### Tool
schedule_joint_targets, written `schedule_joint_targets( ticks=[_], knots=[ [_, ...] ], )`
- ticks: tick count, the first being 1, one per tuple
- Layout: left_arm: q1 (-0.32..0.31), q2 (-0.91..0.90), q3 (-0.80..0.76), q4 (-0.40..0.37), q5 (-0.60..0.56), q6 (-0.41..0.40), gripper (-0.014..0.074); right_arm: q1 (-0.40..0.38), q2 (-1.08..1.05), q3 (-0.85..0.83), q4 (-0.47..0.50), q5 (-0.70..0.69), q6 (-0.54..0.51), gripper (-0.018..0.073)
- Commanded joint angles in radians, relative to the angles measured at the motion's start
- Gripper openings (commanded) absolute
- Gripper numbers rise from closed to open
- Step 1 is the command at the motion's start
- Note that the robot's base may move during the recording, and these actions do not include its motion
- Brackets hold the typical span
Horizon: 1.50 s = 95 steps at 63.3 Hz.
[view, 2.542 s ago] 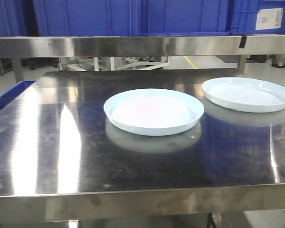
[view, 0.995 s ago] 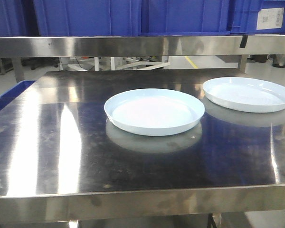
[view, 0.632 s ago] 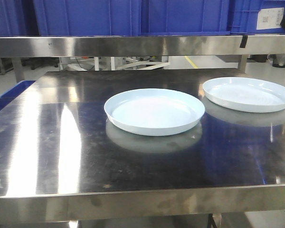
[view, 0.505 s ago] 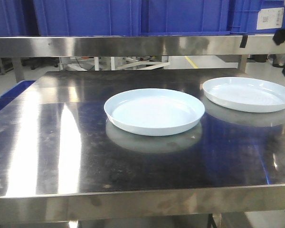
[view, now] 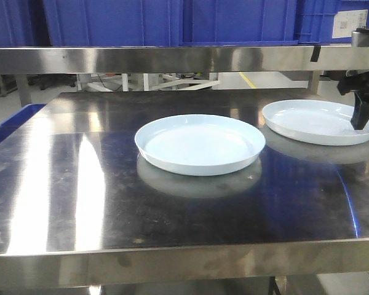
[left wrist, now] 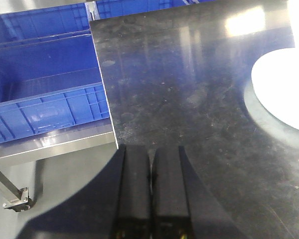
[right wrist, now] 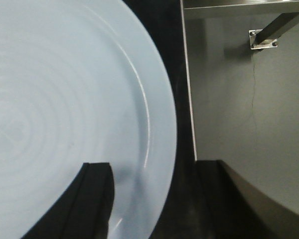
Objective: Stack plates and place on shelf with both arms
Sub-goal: 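Grasp the rim of the second white plate with the right gripper, then lift the second plate and carry it over the centered plate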
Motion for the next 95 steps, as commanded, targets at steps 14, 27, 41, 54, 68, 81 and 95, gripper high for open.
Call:
schedule_joint_targets(
  ticks=[14,27,41,54,68,81,95],
  knots=[
    [0.001,-0.005,-0.028,-0.01,-0.078,-0.005,0.0084,-0.004,-0.05,-0.034,0.002,-0.034,-0.011,0.0123],
    [0.001,-0.005,-0.028,-0.025,-0.078,-0.005,0.0084,-0.004,-0.056,-0.034,0.002,-0.024,-0.011,0.0057],
    [0.001,-0.005,-0.028,-0.027,-0.078,-0.005,0.0084,-0.004,-0.113,-0.048,0.002,-0.016,-0.011,0.0057],
    [0.001,-0.005,-0.028,-0.027,-0.078,-0.005,0.0084,-0.002,-0.211,-0.099,0.009,0.044,-0.011,0.0057],
    [0.001,-0.005,-0.028,-0.027,-0.078,-0.005,0.0084,0.059,-0.337,-0.131,0.086,0.098,-0.03,0.0057],
    [0.001,-0.005,-0.028,-0.027,-0.078,-0.005,0.0084,0.236,-0.373,-0.132,0.186,0.137,-0.074,0.0057],
    [0.001,-0.005,-0.028,-0.027,-0.078,-0.005,0.0084,0.385,-0.28,-0.132,0.209,0.146,-0.075,0.0057]
  ],
)
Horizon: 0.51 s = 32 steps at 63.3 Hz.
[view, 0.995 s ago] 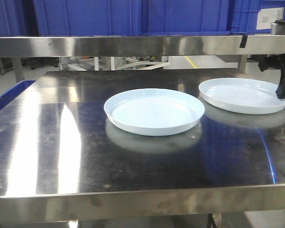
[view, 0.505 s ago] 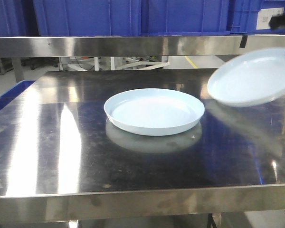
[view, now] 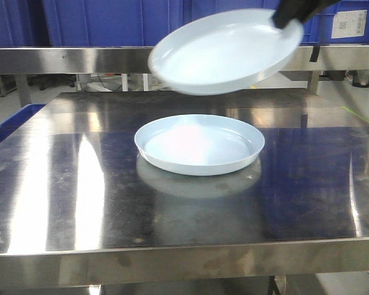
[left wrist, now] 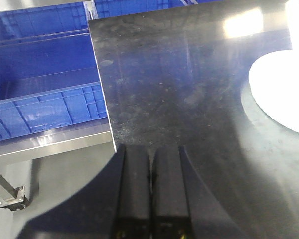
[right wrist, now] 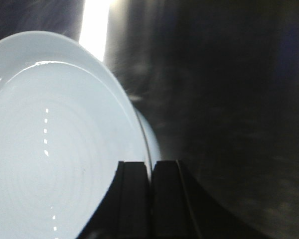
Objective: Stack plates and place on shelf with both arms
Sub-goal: 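Lift the second plate and carry it over the centered plate, then lower the plate onto the centered plate and open the right gripper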
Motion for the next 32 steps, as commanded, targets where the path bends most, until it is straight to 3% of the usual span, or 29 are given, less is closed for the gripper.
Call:
schedule_joint_targets(
  ticks=[1,32],
  knots=[
    [0.001,-0.005,-0.028,-0.01,-0.079,-0.005,0.0084,0.035,0.008,-0.036,0.013,-0.043,-0.009,0.0057],
    [0.001,-0.005,-0.028,-0.01,-0.079,-0.005,0.0084,0.045,0.185,-0.036,0.014,-0.042,-0.009,0.0057]
  ],
)
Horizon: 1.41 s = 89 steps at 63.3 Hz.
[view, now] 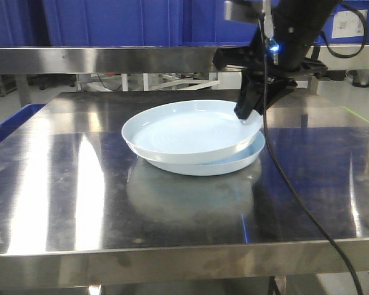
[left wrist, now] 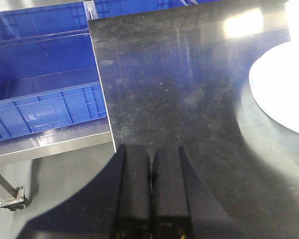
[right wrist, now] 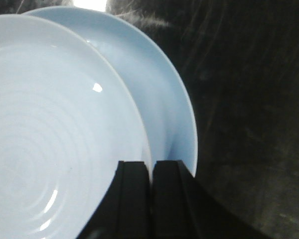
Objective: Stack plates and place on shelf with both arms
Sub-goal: 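Lower the plate onto the centered plate and open the right gripper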
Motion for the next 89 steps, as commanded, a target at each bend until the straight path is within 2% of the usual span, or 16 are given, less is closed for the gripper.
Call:
schedule_joint_targets(
  ticks=[1,33,51,78,84,89],
  knots=[
    [0.001,-0.005,-0.028,-0.01,-0.079,-0.005,0.0084,-0.003,-0.051,-0.036,0.012,-0.043,-0.008,0.0057],
    [0.001,-0.005,-0.028,-0.01,-0.079,-0.005,0.0084,-0.01,-0.052,-0.037,0.003,-0.047,-0.008,0.0057],
    [0.001,-0.005,-0.028,-0.01,-0.079,-0.005,0.0084,-0.043,-0.088,-0.039,0.002,-0.077,-0.008,0.0057],
    [0.001,-0.005,-0.028,-0.01,-0.079,-0.005,0.0084,-0.056,-0.09,-0.039,0.009,-0.045,-0.008,0.0063],
    [0.001,-0.005,-0.028,-0.01,-0.079,-0.005,0.0084,-0.056,-0.09,-0.039,0.011,-0.039,-0.008,0.0152],
    [0.001,-0.005,-0.028,-0.01,-0.079,-0.005,0.0084,-0.056,-0.09,-0.039,0.011,-0.034,-0.008,0.0295]
  ],
)
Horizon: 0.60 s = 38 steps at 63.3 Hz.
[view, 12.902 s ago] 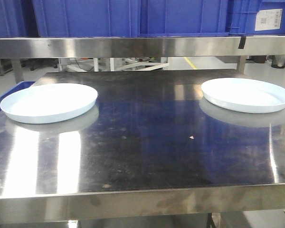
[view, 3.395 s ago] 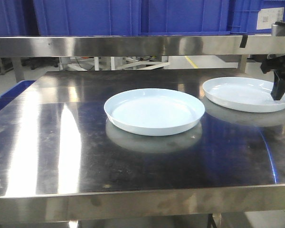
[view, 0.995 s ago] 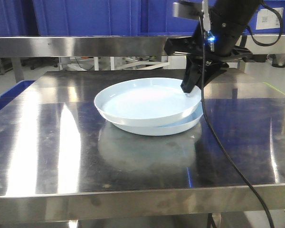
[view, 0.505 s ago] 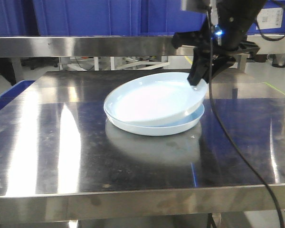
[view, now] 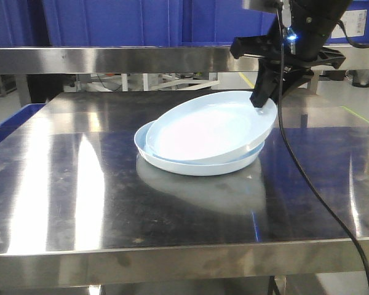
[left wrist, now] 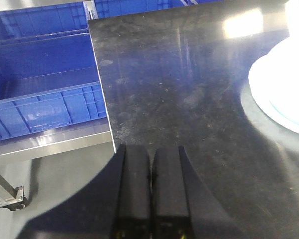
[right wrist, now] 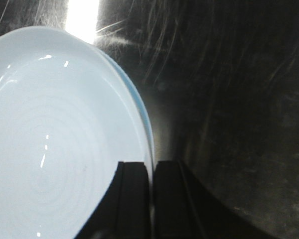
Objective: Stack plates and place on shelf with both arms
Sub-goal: 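Lower the plate onto the centered plate and open the right gripper, then grasp the rim of the stacked plates with the right gripper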
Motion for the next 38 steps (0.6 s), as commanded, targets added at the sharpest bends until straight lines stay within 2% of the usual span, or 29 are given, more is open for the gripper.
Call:
schedule_joint_targets(
  ticks=[1,7,10,24,38],
  knots=[
    [0.001,-0.005,-0.028,-0.008,-0.079,-0.005,0.0084,-0.004,-0.063,-0.039,0.017,-0.025,-0.008,0.0337],
    [0.001,-0.005,-0.028,-0.008,-0.079,-0.005,0.0084,-0.004,-0.064,-0.039,0.018,-0.021,-0.008,0.049],
    [0.001,-0.005,-0.028,-0.008,-0.079,-0.005,0.0084,-0.004,-0.067,-0.039,0.018,-0.016,-0.008,0.0526],
    [0.001,-0.005,-0.028,-0.008,-0.079,-0.005,0.0084,-0.004,-0.129,-0.039,0.018,-0.013,-0.008,0.0526],
    [0.001,-0.005,-0.028,-0.008,-0.079,-0.005,0.0084,-0.004,-0.217,-0.034,0.018,0.032,-0.008,0.0465]
  ],
)
